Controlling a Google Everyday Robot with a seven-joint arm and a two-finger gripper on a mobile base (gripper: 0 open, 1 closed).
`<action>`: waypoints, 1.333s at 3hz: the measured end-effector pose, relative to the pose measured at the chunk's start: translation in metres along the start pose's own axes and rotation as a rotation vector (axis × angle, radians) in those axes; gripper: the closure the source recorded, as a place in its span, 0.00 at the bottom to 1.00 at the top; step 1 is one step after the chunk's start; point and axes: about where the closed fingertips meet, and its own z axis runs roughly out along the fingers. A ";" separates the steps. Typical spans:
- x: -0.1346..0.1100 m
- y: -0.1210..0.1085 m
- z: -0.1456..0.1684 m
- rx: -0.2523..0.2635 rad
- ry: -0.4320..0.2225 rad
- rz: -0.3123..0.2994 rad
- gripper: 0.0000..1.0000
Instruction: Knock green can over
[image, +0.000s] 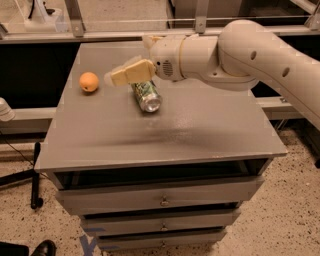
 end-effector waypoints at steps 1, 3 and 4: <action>0.019 0.001 -0.010 -0.006 0.016 0.018 0.00; 0.079 -0.013 -0.095 0.043 0.069 0.031 0.00; 0.096 -0.026 -0.150 0.081 0.079 0.006 0.00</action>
Offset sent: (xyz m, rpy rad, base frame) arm -0.0309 -0.1226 -0.0860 -0.0676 0.0970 -0.0653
